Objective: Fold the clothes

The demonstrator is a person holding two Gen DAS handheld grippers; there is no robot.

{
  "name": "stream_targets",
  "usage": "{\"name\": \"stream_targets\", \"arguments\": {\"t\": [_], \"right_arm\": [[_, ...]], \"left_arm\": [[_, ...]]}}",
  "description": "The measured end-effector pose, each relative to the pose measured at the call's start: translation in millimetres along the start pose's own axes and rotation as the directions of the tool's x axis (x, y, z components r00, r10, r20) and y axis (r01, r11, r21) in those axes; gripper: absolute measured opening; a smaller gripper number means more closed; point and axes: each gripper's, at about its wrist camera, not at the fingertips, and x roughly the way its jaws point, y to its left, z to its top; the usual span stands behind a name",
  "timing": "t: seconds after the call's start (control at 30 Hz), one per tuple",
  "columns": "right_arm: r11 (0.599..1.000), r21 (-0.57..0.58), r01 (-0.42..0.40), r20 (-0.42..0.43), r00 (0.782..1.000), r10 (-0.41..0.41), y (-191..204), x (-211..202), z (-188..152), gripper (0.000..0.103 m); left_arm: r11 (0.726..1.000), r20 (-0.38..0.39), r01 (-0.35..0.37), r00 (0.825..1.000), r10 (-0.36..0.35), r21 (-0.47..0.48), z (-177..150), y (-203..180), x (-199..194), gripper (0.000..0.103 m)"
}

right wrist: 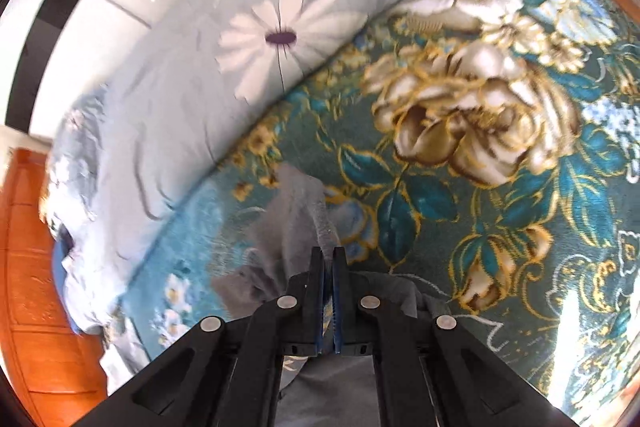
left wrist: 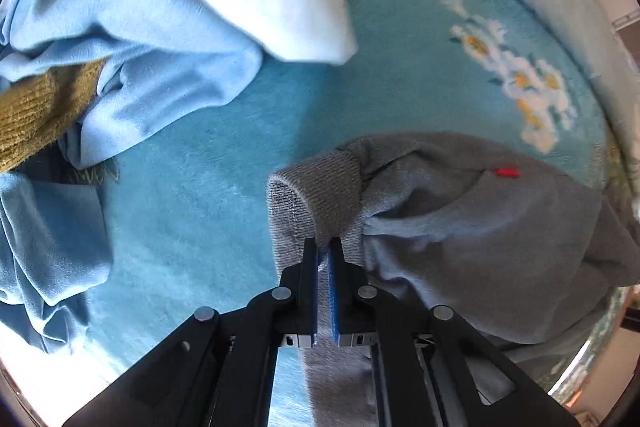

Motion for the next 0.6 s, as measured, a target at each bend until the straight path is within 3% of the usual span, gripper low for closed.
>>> {"name": "stream_targets", "arguments": {"t": [0.1, 0.3, 0.37, 0.43, 0.53, 0.6], "right_arm": [[1.0, 0.026, -0.012, 0.059, 0.998, 0.011, -10.9, -32.9, 1.8, 0.003], [0.995, 0.1, -0.002, 0.178, 0.984, -0.016, -55.0, -110.8, 6.6, 0.003], [0.993, 0.116, 0.01, 0.204, 0.978, -0.034, -69.3, -132.8, 5.1, 0.003], [0.992, 0.116, 0.04, 0.203, 0.977, -0.063, -79.5, -141.0, 5.3, 0.003], [0.989, 0.137, 0.057, 0.192, 0.978, -0.083, -92.1, -140.6, 6.5, 0.003], [0.988, 0.143, 0.062, 0.181, 0.98, -0.088, -97.3, -135.6, 8.3, 0.003]], "left_arm": [[0.998, 0.017, 0.045, 0.999, -0.046, 0.042, -0.8, -15.7, -11.2, 0.004], [0.981, 0.013, 0.012, 1.0, -0.015, 0.194, 2.0, -57.5, -6.5, 0.006], [0.971, -0.004, 0.019, 1.0, -0.019, 0.239, 3.4, -68.6, 1.9, 0.012], [0.958, -0.029, 0.026, 0.999, -0.019, 0.287, 3.8, -77.7, 11.0, 0.033], [0.928, -0.048, 0.034, 0.999, -0.018, 0.37, 4.0, -90.7, 23.8, 0.039], [0.923, -0.061, 0.044, 0.998, -0.023, 0.383, 8.3, -92.5, 29.8, 0.04]]}}
